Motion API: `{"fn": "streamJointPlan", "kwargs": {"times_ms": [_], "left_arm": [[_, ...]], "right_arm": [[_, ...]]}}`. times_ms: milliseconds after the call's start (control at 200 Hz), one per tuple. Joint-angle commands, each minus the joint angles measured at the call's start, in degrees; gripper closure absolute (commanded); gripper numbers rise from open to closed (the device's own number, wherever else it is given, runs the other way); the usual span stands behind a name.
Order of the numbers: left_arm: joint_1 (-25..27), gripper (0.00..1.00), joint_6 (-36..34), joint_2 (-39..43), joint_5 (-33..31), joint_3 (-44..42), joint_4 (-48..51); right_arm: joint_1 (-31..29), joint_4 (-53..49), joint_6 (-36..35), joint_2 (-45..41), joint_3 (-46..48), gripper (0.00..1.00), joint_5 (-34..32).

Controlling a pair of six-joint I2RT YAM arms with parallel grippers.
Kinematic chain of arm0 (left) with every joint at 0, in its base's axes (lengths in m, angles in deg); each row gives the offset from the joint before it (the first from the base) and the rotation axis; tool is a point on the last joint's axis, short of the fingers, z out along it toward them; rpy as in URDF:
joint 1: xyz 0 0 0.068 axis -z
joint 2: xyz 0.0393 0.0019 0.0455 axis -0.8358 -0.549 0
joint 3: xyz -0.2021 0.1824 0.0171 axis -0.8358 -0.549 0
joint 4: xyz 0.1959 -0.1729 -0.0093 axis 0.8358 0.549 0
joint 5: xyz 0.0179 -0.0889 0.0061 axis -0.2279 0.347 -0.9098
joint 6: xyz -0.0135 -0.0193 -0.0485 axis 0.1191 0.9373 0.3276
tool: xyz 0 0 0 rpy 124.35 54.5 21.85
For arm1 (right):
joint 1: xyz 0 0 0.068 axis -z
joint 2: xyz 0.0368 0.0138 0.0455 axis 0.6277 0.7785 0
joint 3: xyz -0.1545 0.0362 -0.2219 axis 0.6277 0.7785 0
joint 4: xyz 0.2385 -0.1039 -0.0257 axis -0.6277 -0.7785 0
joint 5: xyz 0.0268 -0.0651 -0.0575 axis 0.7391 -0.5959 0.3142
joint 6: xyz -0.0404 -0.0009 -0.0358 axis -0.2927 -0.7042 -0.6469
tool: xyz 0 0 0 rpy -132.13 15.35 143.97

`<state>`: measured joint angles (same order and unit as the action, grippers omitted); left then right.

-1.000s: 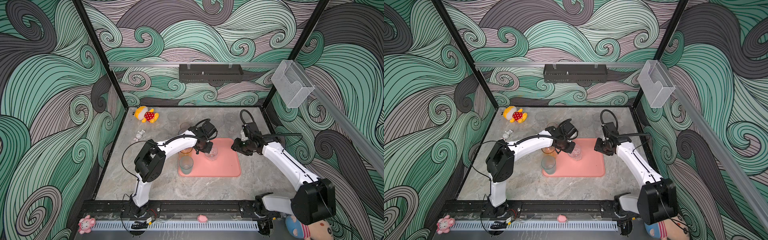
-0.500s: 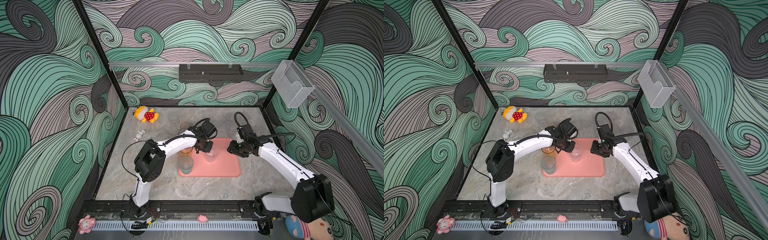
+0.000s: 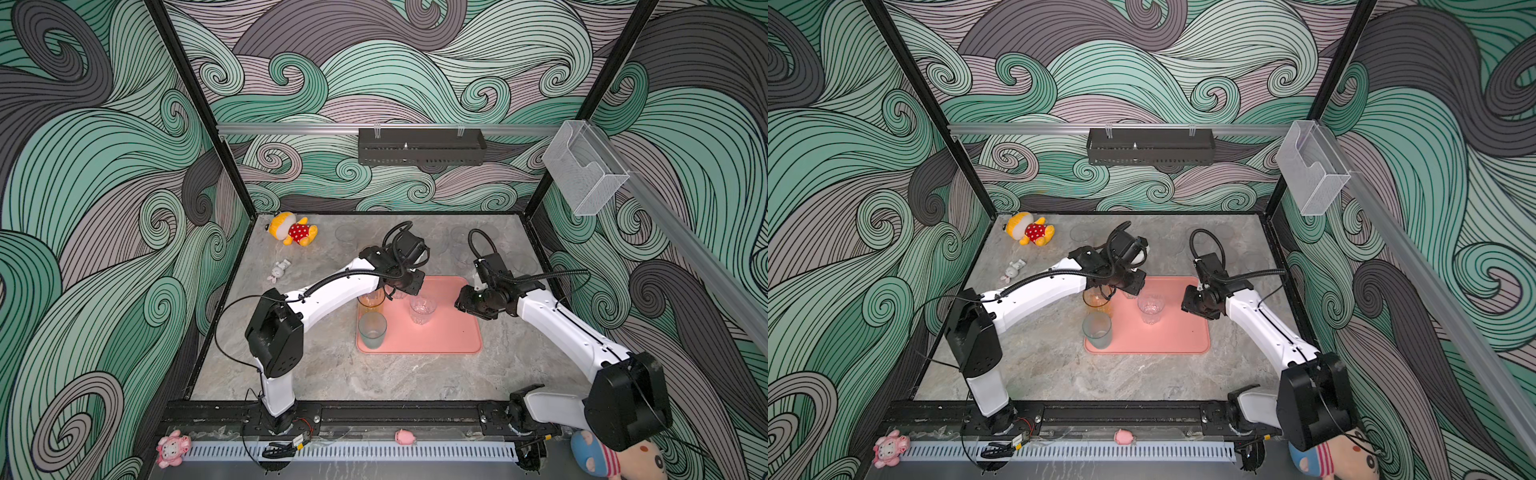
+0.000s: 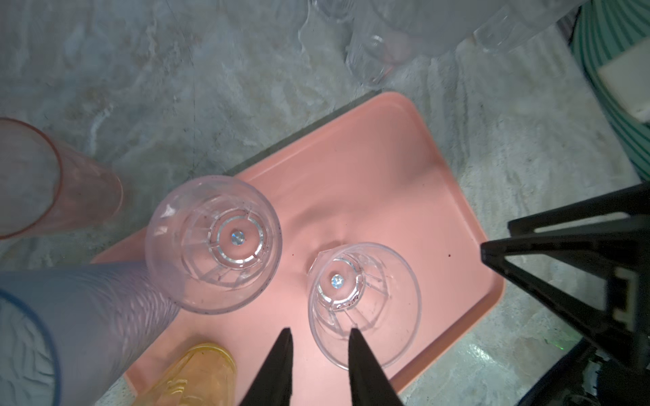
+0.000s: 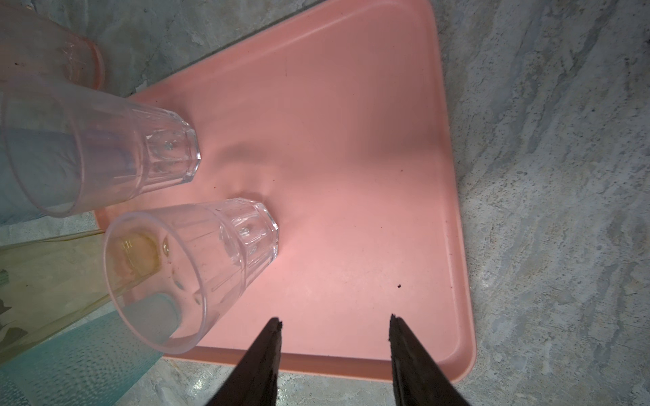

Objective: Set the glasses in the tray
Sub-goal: 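Lower the second clear glass onto the tray and open the left gripper, then draw the left arm back while the right gripper hovers over the tray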

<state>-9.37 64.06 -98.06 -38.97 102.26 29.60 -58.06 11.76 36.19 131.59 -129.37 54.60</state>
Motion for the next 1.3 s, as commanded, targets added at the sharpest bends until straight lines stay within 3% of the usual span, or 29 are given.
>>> {"fn": "streamJointPlan", "kwargs": {"times_ms": [0,365,780,1031,1296], "left_arm": [[-0.40,0.68,-3.20,4.41,-1.35,-3.05,-4.45],[-2.38,0.55,-8.01,17.90,-10.06,-17.56,-18.89],[-13.98,0.55,-5.79,23.78,-7.20,-23.06,-17.79],[-20.75,0.55,-5.63,28.19,-7.00,-24.40,-15.01],[-26.53,0.55,-5.95,31.75,-7.74,-27.54,-12.92]], "right_arm": [[-0.67,0.65,0.48,0.76,-1.14,0.50,0.02],[-4.22,-0.92,-0.90,7.42,-10.72,0.49,0.01],[-5.70,-0.24,-1.63,7.62,-9.08,0.49,-1.12],[-5.69,-4.74,-4.87,6.53,-10.60,0.49,-5.43],[-5.69,-11.40,-4.92,2.58,-9.00,0.49,-4.03]]}}
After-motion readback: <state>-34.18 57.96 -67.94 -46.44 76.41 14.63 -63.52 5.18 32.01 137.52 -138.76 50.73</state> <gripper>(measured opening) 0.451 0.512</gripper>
